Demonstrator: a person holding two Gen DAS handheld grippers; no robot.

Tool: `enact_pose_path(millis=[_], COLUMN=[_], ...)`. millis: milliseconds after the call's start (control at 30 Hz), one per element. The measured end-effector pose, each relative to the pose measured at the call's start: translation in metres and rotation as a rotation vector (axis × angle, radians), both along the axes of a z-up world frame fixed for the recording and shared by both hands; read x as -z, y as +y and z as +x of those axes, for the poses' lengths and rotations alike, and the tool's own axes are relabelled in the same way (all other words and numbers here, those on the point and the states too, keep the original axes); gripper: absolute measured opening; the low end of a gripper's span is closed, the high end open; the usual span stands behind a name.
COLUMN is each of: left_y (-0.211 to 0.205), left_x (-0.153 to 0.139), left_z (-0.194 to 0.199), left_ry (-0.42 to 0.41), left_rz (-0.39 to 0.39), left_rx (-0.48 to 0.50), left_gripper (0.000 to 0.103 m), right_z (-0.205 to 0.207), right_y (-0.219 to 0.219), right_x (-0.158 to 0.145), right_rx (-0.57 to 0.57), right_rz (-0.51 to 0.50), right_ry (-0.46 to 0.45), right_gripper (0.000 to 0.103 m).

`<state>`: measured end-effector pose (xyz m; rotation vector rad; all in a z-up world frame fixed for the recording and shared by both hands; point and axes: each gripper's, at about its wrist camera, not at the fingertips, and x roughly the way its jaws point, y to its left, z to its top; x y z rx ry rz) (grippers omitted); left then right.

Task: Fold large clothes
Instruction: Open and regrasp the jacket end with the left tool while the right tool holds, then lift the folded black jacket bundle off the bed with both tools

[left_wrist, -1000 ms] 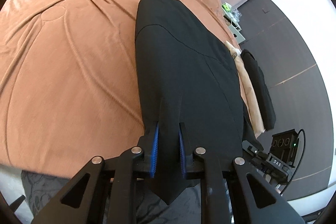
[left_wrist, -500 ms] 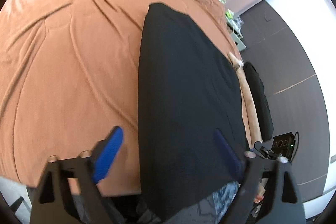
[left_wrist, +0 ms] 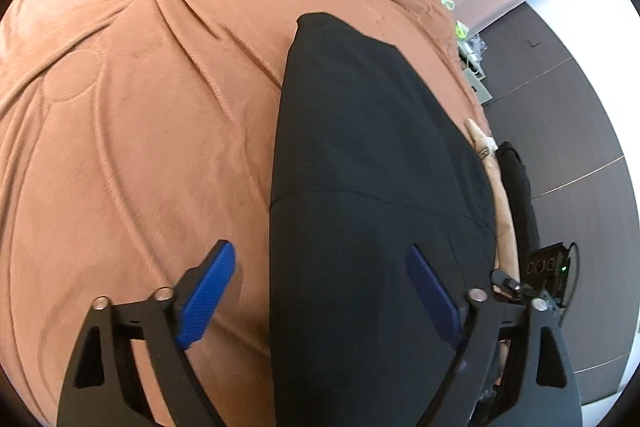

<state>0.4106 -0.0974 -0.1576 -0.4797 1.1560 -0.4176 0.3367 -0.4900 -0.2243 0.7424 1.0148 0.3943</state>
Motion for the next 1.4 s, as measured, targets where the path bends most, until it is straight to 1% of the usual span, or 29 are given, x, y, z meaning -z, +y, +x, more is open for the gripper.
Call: enact_pose_path(millis=[100,167,200,233,333,433,467,500,533,567,600,633,667,733,767,833,900,1100,1200,1300,1400], left_y=[-0.005,-0.008,-0.009,-0.011,-0.015,-0.014,-0.013,-0.013,-0.014,-0.014,-0.014,-0.014,-0.014,-0.015,-0.016,-0.017,-0.015,-0.001,0.007,0.020,0.036], left_x=[0.009,0.012,0.013,0.013,0.013,0.013,0.013,0.012,0.011,0.010,0.008,0.005,0.002,-0.003,-0.007,-0.014,-0.020,-0.043,-0.056,-0.069,-0.083], left_z=[0.011,0.018,0.021,0.023,0.029,0.032,0.033,0.033,0.032,0.031,0.030,0.028,0.026,0.023,0.020,0.013,0.007,-0.017,-0.032,-0.048,-0.064], left_ry=[0.018,0.020,0.018,0.017,0.015,0.016,0.020,0.023,0.024,0.022,0.020,0.016,0.011,-0.002,-0.011,-0.033,-0.049,-0.094,-0.122,-0.154,-0.188], left_rz=[0.006,0.002,-0.001,-0.002,0.020,0.032,0.033,0.034,0.034,0.036,0.040,0.042,0.045,0.043,0.039,0.031,0.019,-0.032,-0.053,-0.079,-0.111], left_rx=[0.005,0.006,0.006,0.008,0.007,0.003,-0.002,-0.007,-0.011,-0.015,-0.016,-0.018,-0.018,-0.018,-0.018,-0.017,-0.019,-0.029,-0.034,-0.048,-0.063], left_gripper=[0.073,0.070,0.067,0.065,0.065,0.063,0.062,0.059,0.055,0.053,0.050,0.046,0.044,0.034,0.032,0.025,0.023,0.019,0.019,0.018,0.018], right_z=[0.017,0.027,0.033,0.040,0.050,0.063,0.068,0.073,0.075,0.076,0.076,0.076,0.075,0.071,0.069,0.064,0.057,0.037,0.022,0.005,-0.009], right_y=[-0.003,-0.002,-0.001,0.000,0.001,0.010,0.014,0.018,0.022,0.023,0.026,0.026,0.028,0.033,0.035,0.039,0.044,0.057,0.064,0.079,0.100], right_x=[0.001,0.002,0.003,0.006,0.010,0.012,0.012,0.012,0.014,0.014,0.013,0.011,0.006,-0.006,-0.011,-0.023,-0.036,-0.070,-0.091,-0.120,-0.149], right_rx=[-0.021,-0.047,-0.056,-0.061,-0.077,-0.092,-0.100,-0.108,-0.110,-0.109,-0.115,-0.119,-0.125,-0.133,-0.134,-0.133,-0.130,-0.117,-0.122,-0.147,-0.177], right_rz=[0.023,0.031,0.041,0.067,0.123,0.127,0.124,0.114,0.101,0.100,0.100,0.096,0.087,0.062,0.058,0.050,0.030,0.013,0.044,0.033,0.001], right_ry=[0.007,0.009,0.011,0.016,0.021,0.028,0.029,0.037,0.047,0.051,0.051,0.045,0.026,-0.014,-0.026,-0.049,-0.075,-0.147,-0.178,-0.231,-0.280], right_gripper=[0.087,0.087,0.087,0.087,0.086,0.081,0.074,0.072,0.065,0.056,0.050,0.039,0.034,0.028,0.026,0.024,0.023,0.022,0.022,0.022,0.022])
